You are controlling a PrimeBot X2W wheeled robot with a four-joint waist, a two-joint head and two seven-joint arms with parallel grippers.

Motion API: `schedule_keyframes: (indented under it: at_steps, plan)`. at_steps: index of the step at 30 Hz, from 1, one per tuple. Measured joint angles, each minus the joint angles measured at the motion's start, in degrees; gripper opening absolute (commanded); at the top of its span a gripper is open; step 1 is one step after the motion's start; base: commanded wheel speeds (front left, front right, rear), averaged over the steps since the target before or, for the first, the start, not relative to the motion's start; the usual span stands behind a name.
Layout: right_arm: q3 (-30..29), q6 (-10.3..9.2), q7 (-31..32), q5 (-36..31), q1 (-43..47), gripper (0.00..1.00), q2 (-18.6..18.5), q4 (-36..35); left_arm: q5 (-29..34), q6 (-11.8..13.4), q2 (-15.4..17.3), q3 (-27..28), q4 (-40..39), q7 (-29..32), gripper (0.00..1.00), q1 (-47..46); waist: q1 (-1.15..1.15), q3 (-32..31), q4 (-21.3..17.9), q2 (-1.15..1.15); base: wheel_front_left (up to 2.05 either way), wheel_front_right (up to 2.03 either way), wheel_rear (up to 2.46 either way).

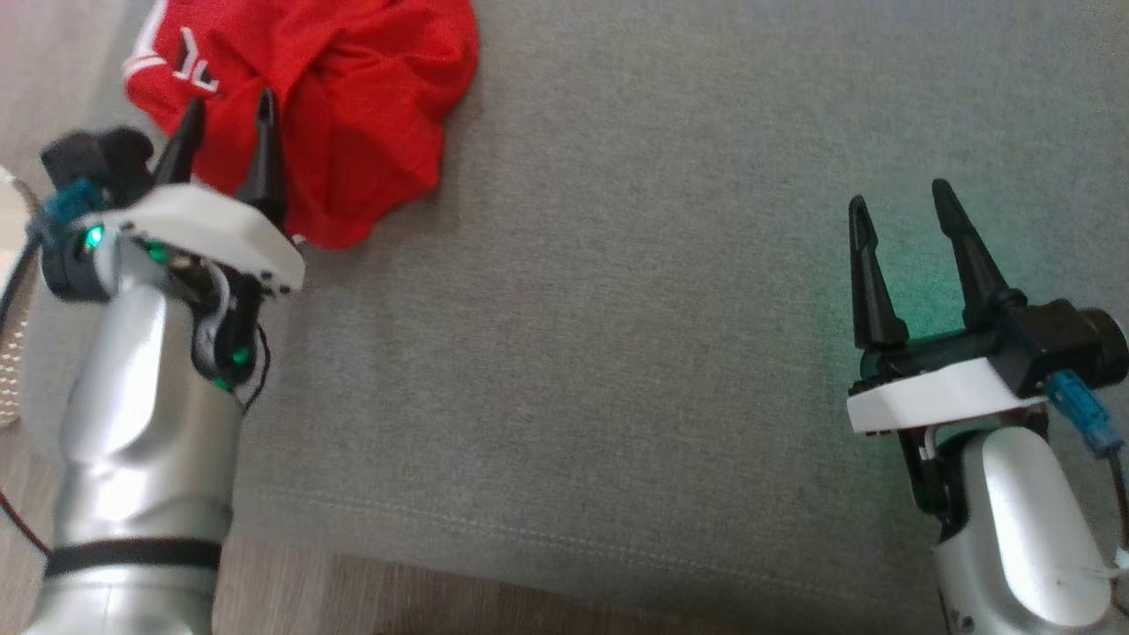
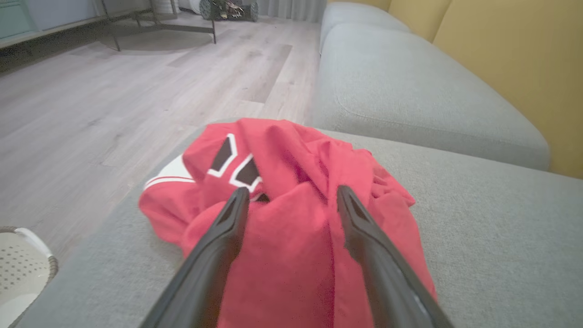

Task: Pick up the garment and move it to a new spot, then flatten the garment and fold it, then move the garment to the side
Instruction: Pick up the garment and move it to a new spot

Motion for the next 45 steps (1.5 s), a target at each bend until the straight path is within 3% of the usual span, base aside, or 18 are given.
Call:
schedule_keyframes:
  at_steps: [10, 11, 12, 21, 25, 28, 36, 45]
  plan:
    - [1.3, 0.00, 0.4, -0.4, -2.0, 1.00, 0.0, -0.6, 0.1, -0.9, 1.4, -1.5, 12.3, 4.2, 1.00, -8.6, -0.01, 4.2, -3.4, 0.00, 0.00, 0.00, 0.00]
    - [1.4, 0.00, 0.4, -0.4, -2.0, 1.00, 0.0, -0.5, 0.1, -0.9, 1.5, -1.5, 13.1, 4.0, 0.30, -9.0, -0.01, 4.3, -3.6, 0.00, 0.00, 0.00, 0.00]
    - [1.5, 0.00, 0.4, -0.4, -2.0, 1.00, 0.0, -0.5, 0.1, -0.9, 1.6, -1.4, 13.6, 3.2, 0.00, -9.3, -0.01, 4.3, -3.8, 0.00, 0.00, 0.00, 0.00]
    - [1.6, 0.00, -0.6, 0.7, -2.0, 1.00, 0.0, 1.8, -0.1, -0.4, 1.6, -0.3, 14.7, -4.9, 0.00, -10.0, -0.01, 1.6, -4.0, 0.00, 0.00, 0.00, 0.00]
    - [2.1, 0.00, -1.3, 2.0, -1.9, 1.00, 0.0, 3.4, -0.8, 0.1, 1.8, 0.4, 10.9, -7.0, 0.00, -10.0, -0.01, -1.1, -4.0, 0.00, 0.00, 0.00, 0.00]
    - [2.3, 0.00, -2.0, 2.9, -1.9, 1.00, 0.0, 4.5, 2.1, 1.5, 2.6, -0.4, 5.4, -7.5, 0.00, -10.0, -0.01, -3.3, -4.0, 0.00, 0.00, 0.00, 0.00]
    - [3.9, 0.00, -3.5, 5.5, -1.6, 1.00, 0.0, 7.2, 2.0, 1.6, 1.7, -1.4, -8.7, -7.0, 0.00, -7.9, -0.02, -8.6, -5.9, 0.00, 0.00, 0.00, 0.00]
    - [4.8, 0.00, -4.5, 7.8, -1.7, 1.00, 0.0, 7.8, 2.1, 1.8, -1.0, -6.6, -19.5, 0.3, 0.00, -7.4, -0.02, -10.7, -11.9, 0.00, 0.00, 0.00, 0.00]
